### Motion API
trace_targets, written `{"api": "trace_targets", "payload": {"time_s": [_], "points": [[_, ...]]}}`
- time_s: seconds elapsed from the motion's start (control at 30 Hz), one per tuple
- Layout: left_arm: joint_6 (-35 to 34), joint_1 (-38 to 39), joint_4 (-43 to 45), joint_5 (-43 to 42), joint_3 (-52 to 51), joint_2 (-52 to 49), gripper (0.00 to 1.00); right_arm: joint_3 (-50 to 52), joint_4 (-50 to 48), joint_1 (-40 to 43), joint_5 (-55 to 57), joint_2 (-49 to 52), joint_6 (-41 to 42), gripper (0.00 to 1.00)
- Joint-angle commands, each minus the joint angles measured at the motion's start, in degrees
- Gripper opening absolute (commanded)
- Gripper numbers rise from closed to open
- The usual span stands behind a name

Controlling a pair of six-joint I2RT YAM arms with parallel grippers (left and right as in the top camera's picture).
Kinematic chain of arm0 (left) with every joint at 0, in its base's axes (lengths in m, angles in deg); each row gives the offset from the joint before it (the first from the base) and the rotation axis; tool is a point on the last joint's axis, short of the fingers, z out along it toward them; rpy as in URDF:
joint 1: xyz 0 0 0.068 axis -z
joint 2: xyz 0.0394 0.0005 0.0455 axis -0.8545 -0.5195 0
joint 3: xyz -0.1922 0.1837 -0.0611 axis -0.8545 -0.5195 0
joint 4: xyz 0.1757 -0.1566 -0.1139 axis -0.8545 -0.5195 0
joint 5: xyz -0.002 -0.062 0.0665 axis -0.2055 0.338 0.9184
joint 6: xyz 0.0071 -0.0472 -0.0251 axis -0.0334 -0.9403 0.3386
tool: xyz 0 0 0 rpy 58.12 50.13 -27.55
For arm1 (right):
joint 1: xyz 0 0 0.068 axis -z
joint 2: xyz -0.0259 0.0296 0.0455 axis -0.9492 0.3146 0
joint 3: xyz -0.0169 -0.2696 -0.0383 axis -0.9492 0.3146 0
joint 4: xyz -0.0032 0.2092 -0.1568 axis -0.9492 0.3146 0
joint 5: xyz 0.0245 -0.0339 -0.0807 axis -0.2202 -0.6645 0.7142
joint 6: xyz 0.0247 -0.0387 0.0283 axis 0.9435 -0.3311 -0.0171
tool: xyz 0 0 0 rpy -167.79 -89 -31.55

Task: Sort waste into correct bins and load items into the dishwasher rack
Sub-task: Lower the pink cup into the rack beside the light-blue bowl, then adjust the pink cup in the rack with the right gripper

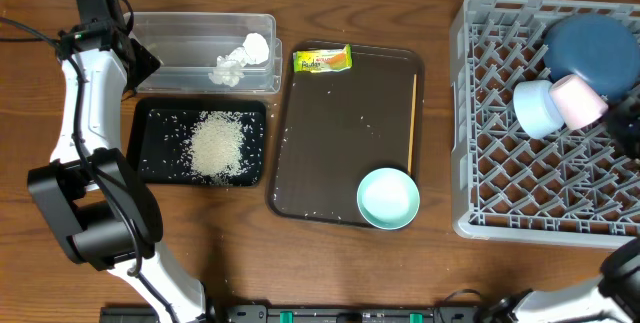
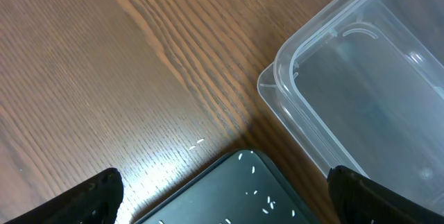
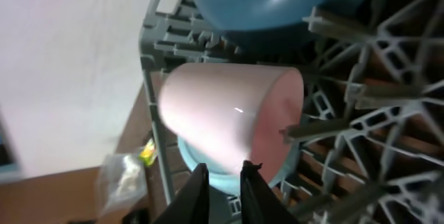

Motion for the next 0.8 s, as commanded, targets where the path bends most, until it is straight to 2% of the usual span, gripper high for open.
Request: {"api": "trace_targets", "payload": {"time_s": [0.0, 0.17, 0.2, 0.3, 0.57, 0.77], "points": [[-0.55, -0.09, -0.15, 0.33, 0.02, -0.50, 0.96, 0.17, 0.68, 0.20, 5.51, -6.08, 2.78, 0.15], [-0.55, -0.09, -0.15, 0.33, 0.02, -0.50, 0.96, 0.17, 0.48, -1.95, 11.04, -11.67, 3.15, 0.21], [-0.55, -0.09, -0.15, 0.33, 0.02, -0.52, 0.96, 0.17, 0.28, -2.75, 12.07, -12.20, 3.15, 0.19], [-0.55, -0.09, -0.15, 0.33, 0.02, -0.50, 0.96, 0.17, -0.63, -6.01, 15.54, -12.22, 3.17, 0.01], [-0.55, -0.09, -0.15, 0.33, 0.02, -0.52, 0.96, 0.17, -6.21, -22.58, 40.48, -12.02, 4.20, 0.01], [-0.57, -0.09, -0.15, 0.33, 0.02, -0.50, 0.96, 0.17, -15.13, -32.52, 52.17, -11.30, 4.20, 0.01]]}}
